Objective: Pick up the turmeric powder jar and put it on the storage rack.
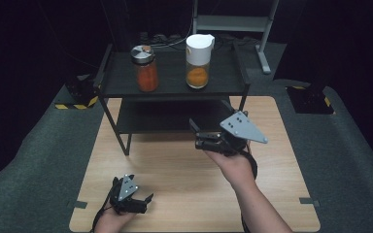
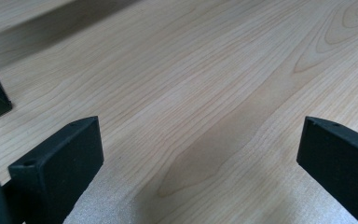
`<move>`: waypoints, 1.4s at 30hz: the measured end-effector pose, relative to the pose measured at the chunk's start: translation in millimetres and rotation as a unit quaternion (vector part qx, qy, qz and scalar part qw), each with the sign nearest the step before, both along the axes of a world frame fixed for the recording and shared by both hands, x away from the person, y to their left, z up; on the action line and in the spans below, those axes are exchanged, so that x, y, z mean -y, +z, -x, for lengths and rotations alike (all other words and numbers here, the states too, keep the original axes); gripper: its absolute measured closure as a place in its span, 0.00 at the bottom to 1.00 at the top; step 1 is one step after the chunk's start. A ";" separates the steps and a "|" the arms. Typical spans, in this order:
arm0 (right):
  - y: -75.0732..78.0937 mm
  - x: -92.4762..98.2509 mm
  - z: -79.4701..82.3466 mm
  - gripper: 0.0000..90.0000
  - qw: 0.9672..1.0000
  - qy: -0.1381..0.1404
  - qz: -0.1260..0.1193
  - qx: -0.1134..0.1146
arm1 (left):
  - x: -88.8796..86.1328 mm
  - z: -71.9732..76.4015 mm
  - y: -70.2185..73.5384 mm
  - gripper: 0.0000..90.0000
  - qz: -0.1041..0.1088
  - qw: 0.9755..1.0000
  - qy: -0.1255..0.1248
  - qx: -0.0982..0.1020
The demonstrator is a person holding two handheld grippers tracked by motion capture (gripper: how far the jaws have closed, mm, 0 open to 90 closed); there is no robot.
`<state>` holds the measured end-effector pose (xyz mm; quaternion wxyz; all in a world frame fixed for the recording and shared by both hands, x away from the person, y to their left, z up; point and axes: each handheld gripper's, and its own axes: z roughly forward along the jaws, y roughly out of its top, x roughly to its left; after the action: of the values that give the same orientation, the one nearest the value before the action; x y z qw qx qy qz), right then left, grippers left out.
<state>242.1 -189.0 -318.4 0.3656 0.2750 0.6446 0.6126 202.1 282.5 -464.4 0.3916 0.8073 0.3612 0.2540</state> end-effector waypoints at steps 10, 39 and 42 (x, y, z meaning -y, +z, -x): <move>-51.6 15.9 17.9 0.00 0.999 -0.004 0.026 -0.022 | -3.3 3.6 -2.8 0.01 0.009 1.000 0.001 0.011; -157.0 51.9 38.3 0.00 0.981 -0.060 0.114 -0.145 | -1.1 9.7 -5.1 0.01 0.005 1.000 0.002 0.025; -159.5 50.2 38.0 0.00 0.977 -0.066 0.127 -0.155 | -0.7 10.0 -4.9 0.01 0.003 1.000 0.002 0.025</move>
<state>204.1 -239.2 -477.9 0.3330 0.3597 0.7465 0.4500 192.1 283.2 -469.2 0.4027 0.7987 0.3537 0.2736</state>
